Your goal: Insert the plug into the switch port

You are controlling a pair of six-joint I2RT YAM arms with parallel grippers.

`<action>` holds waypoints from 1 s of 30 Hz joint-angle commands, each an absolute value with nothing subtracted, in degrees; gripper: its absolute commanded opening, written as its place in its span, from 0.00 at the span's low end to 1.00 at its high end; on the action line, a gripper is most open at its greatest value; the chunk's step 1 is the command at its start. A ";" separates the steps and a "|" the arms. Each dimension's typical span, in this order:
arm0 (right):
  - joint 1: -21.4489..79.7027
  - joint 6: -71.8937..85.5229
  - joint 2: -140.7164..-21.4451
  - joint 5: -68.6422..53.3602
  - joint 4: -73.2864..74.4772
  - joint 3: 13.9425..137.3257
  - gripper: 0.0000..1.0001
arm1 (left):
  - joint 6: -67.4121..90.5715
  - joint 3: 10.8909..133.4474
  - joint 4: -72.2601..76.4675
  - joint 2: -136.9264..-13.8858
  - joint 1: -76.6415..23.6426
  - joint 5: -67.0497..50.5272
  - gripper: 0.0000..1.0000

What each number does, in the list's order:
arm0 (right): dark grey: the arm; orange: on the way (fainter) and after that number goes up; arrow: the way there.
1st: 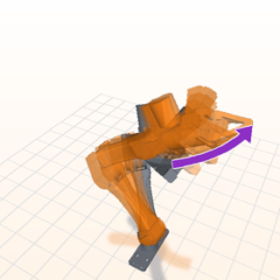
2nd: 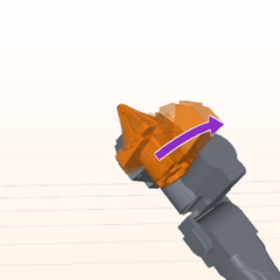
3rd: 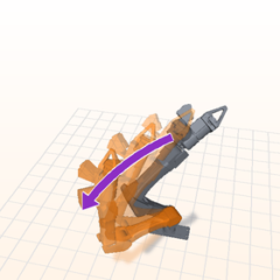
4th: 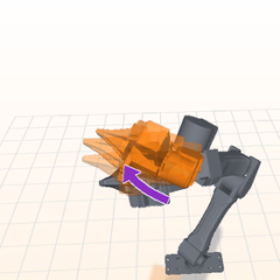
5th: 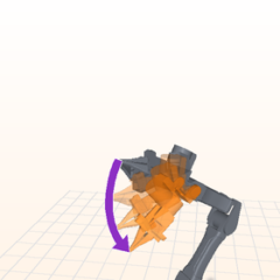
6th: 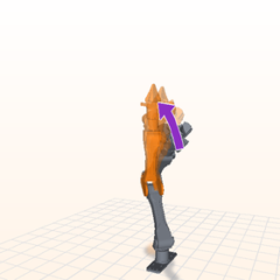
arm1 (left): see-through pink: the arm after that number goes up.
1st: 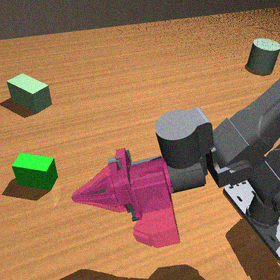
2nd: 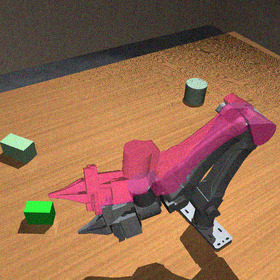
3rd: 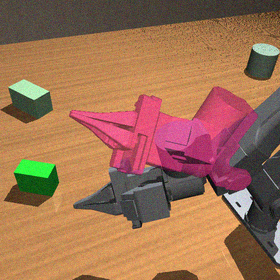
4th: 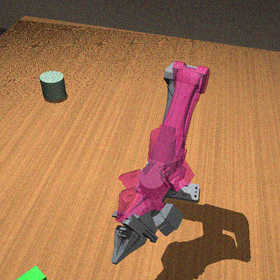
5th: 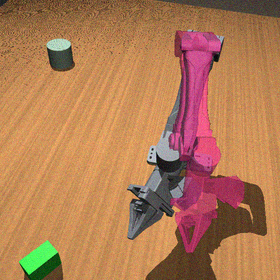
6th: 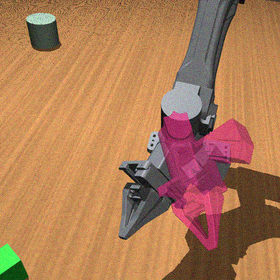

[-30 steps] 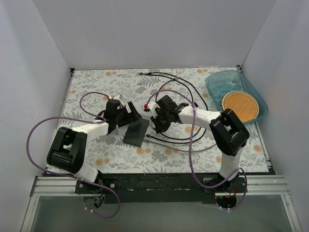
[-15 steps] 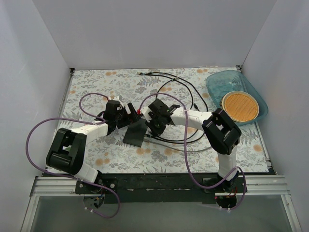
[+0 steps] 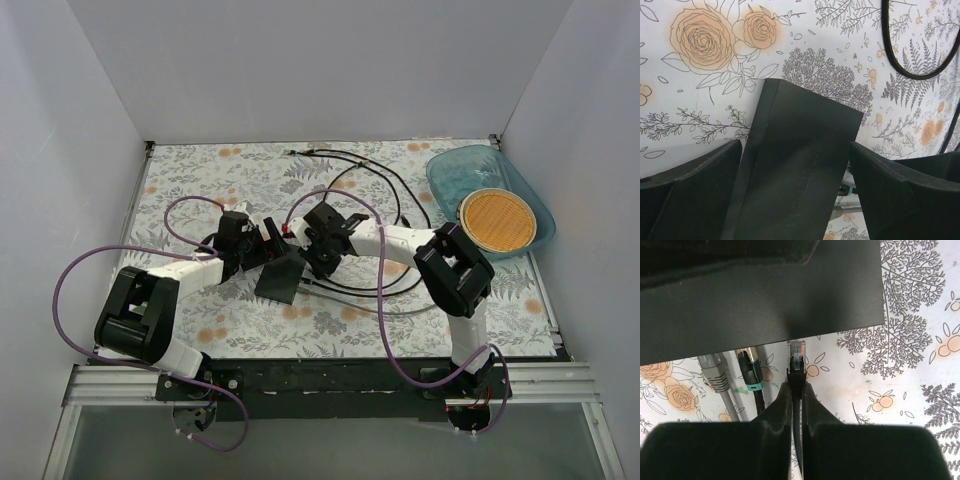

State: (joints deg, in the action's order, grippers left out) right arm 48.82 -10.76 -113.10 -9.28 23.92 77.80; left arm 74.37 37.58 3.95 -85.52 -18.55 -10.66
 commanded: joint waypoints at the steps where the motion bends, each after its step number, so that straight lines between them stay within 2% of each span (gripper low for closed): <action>1: 49.31 -11.43 -114.78 -8.09 24.96 80.42 0.01 | 73.74 36.74 4.22 -82.97 -18.46 -11.43 0.88; 30: 51.77 -11.69 -116.54 -7.38 28.48 83.41 0.01 | 74.09 37.44 4.22 -82.79 -18.54 -12.30 0.90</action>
State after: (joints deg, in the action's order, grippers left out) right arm 50.46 -10.92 -115.28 -6.57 27.42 81.76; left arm 74.37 36.91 3.79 -85.41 -18.46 -11.40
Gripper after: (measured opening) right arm 0.063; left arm 0.891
